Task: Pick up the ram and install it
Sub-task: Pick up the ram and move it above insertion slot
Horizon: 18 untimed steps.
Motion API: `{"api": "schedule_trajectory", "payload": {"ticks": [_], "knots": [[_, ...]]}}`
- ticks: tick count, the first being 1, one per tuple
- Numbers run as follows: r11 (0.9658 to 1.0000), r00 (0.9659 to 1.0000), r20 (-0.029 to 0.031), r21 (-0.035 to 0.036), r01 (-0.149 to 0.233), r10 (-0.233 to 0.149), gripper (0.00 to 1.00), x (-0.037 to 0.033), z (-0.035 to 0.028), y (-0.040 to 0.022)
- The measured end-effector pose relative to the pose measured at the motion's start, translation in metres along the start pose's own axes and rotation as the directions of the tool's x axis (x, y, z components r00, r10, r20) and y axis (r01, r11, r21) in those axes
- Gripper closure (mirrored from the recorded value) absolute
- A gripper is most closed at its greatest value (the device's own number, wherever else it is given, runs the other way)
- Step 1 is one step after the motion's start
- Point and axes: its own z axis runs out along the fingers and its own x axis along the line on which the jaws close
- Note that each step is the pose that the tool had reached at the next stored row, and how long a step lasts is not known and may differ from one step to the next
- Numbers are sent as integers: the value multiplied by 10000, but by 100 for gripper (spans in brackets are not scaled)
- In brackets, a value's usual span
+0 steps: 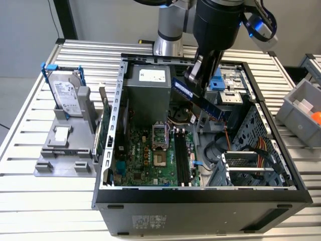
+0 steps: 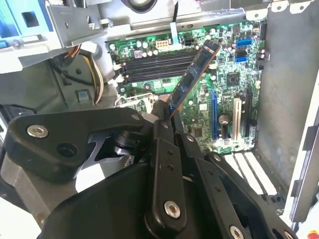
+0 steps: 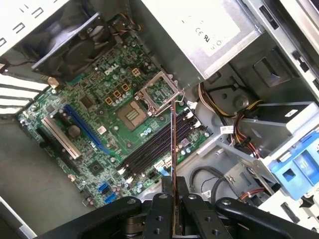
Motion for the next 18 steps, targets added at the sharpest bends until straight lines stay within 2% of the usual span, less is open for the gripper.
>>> {"api": "schedule_trajectory", "payload": {"ticks": [10, 18], "knots": [[9979, 9979, 2, 26, -651, 651, 100, 0, 0, 0], [9915, 9915, 5, 53, -1301, 1301, 100, 0, 0, 0]]}}
